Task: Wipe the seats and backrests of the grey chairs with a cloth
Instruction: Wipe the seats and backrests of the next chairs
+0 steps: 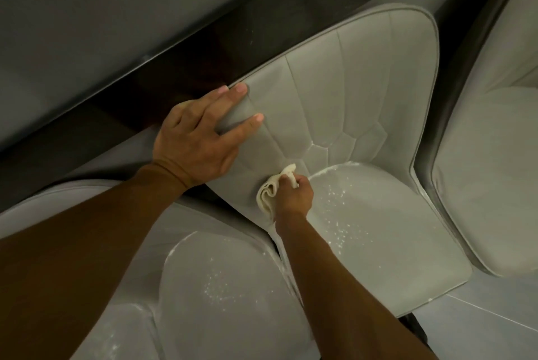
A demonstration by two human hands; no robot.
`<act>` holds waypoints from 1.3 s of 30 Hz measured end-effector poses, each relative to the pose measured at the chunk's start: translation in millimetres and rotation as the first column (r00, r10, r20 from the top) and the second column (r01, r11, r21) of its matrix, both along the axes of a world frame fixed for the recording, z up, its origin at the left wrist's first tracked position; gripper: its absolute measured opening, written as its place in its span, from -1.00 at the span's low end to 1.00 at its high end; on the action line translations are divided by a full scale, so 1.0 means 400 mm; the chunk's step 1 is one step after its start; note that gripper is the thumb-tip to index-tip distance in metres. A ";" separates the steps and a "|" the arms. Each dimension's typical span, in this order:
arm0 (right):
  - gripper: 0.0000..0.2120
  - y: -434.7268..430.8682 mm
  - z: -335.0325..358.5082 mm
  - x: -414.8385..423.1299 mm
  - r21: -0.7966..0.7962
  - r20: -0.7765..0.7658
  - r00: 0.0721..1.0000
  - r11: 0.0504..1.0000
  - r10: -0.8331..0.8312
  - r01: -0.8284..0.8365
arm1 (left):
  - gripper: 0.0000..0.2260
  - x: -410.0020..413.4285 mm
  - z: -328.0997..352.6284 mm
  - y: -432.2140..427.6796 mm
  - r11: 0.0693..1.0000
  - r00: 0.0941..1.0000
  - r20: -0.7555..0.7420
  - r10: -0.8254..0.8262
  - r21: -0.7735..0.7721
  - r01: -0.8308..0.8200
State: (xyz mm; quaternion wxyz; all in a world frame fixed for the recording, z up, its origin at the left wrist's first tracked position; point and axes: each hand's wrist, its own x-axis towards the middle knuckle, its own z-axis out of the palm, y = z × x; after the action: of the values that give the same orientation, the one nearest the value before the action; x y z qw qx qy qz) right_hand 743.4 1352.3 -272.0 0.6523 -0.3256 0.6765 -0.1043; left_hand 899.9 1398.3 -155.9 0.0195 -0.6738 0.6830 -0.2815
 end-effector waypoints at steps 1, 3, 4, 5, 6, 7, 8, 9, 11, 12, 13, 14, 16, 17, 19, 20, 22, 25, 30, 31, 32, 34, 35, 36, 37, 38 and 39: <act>-0.93 -0.001 0.012 -0.003 -0.072 0.019 0.999 0.997 0.031 -0.030 | -0.57 -0.001 -0.001 0.000 1.000 1.000 0.001 -0.002 -0.006 0.002; -0.95 0.002 0.050 -0.011 -0.221 0.121 0.992 0.975 0.032 -0.004 | -0.57 0.001 0.002 -0.002 1.000 1.000 0.011 -0.004 -0.005 0.005; -0.95 0.004 0.071 -0.016 -0.273 0.184 0.983 0.961 0.019 0.032 | -0.56 0.002 0.003 -0.003 1.000 1.000 0.015 -0.007 -0.001 0.007; -0.93 0.006 0.082 -0.019 -0.307 0.225 0.974 0.949 0.005 0.066 | -0.56 0.003 0.004 -0.003 1.000 1.000 0.019 -0.009 0.001 0.009; -0.90 0.008 0.082 -0.020 -0.324 0.231 0.973 0.943 0.001 0.076 | -0.55 0.003 0.004 -0.003 1.000 1.000 0.022 -0.009 0.000 0.009; -0.89 0.007 0.073 -0.017 -0.330 0.200 0.980 0.942 0.011 0.057 | -0.55 0.001 0.003 -0.002 1.000 1.000 0.022 -0.010 -0.001 0.010; -0.90 0.003 0.058 -0.013 -0.314 0.144 0.989 0.949 0.031 0.016 | -0.55 0.001 0.003 -0.002 1.000 1.000 0.020 -0.010 -0.003 0.010; -0.91 -0.004 0.040 -0.011 -0.265 0.091 0.995 0.964 0.049 -0.023 | -0.55 -0.001 0.002 -0.002 1.000 1.000 0.015 -0.011 -0.008 0.011; -0.94 -0.020 0.015 -0.011 -0.123 0.003 0.998 0.991 0.056 -0.055 | -0.55 -0.002 0.003 -0.004 1.000 1.000 -0.004 -0.018 -0.020 0.018; -0.95 -0.029 0.006 -0.012 -0.082 -0.015 1.000 0.997 0.012 -0.013 | -0.55 -0.002 0.003 -0.004 0.999 1.000 -0.011 -0.021 -0.026 0.020; -0.97 -0.042 -0.003 -0.012 -0.070 -0.018 0.998 0.996 -0.060 0.058 | -0.55 -0.001 0.003 -0.005 0.999 1.000 -0.015 -0.022 -0.034 0.022; -0.97 -0.059 -0.007 -0.011 -0.085 -0.012 0.989 0.986 -0.146 0.145 | -0.55 -0.001 0.003 -0.005 0.999 1.000 -0.014 -0.022 -0.040 0.022; -0.96 -0.103 0.014 -0.003 -0.111 0.052 0.957 0.950 -0.287 0.291 | -0.56 -0.001 0.001 -0.003 0.999 1.000 -0.008 -0.025 -0.036 0.024; -0.96 -0.124 0.037 0.002 -0.121 0.110 0.940 0.934 -0.324 0.336 | -0.58 0.001 0.000 -0.003 0.999 1.000 -0.006 -0.029 -0.029 0.029; -0.94 -0.146 0.090 0.005 -0.202 0.227 0.920 0.909 -0.319 0.365 | -0.60 0.004 0.000 -0.004 0.999 1.000 -0.006 -0.030 -0.021 0.030; -0.94 -0.144 0.118 0.004 -0.271 0.259 0.923 0.896 -0.284 0.351 | -0.61 0.006 0.000 -0.004 0.999 1.000 -0.007 -0.029 -0.021 0.029; -0.95 -0.125 0.142 -0.001 -0.356 0.285 0.931 0.876 -0.230 0.325 | -0.61 0.006 0.000 -0.004 0.999 1.000 -0.002 -0.024 -0.022 0.024; -0.96 -0.101 0.078 0.010 -0.276 0.160 0.958 0.921 -0.237 0.274 | -0.58 0.000 0.001 -0.002 0.999 1.000 0.007 -0.018 -0.027 0.018; -0.92 -0.110 -0.028 -0.026 0.068 -0.065 0.984 0.983 -0.167 0.172 | -0.55 0.001 0.004 -0.003 0.998 0.999 0.012 -0.040 -0.043 0.041; -0.92 -0.116 -0.028 -0.031 0.054 -0.049 0.985 0.985 -0.163 0.166 | -0.54 0.003 0.002 -0.002 0.998 0.999 0.013 -0.044 -0.043 0.045; -0.92 -0.123 -0.016 -0.032 -0.002 -0.011 0.986 0.986 -0.168 0.168 | -0.54 0.005 0.001 -0.001 0.998 0.999 0.017 -0.046 -0.041 0.047; -0.92 -0.129 0.037 -0.024 -0.158 0.095 0.982 0.971 -0.163 0.177 | -0.56 0.005 0.000 -0.002 0.998 0.999 0.026 -0.046 -0.042 0.047; -0.90 -0.127 0.070 -0.020 -0.229 0.150 0.976 0.955 -0.158 0.190 | -0.57 0.005 0.000 -0.003 0.998 0.999 0.025 -0.047 -0.040 0.048; -0.89 -0.123 0.105 -0.018 -0.289 0.202 0.968 0.935 -0.152 0.207 | -0.58 0.003 0.001 -0.003 0.998 0.999 0.020 -0.047 -0.036 0.048; -0.87 -0.119 0.135 -0.017 -0.343 0.239 0.959 0.911 -0.150 0.228 | -0.58 0.002 0.003 -0.004 0.998 0.999 0.015 -0.047 -0.033 0.047; -0.86 -0.117 0.153 -0.017 -0.385 0.258 0.952 0.887 -0.163 0.256 | -0.58 0.001 0.004 -0.004 0.998 0.999 0.013 -0.046 -0.030 0.046; -0.86 -0.117 0.157 -0.016 -0.410 0.262 0.946 0.865 -0.190 0.288 | -0.59 0.001 0.005 -0.004 0.999 0.999 0.011 -0.043 -0.030 0.044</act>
State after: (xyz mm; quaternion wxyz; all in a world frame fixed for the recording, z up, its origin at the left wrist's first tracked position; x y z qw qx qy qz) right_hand 737.2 1305.4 -209.3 0.6115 -0.3655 0.5962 -0.3702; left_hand 900.3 1396.9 -153.7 0.0064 -0.6576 0.6929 -0.2956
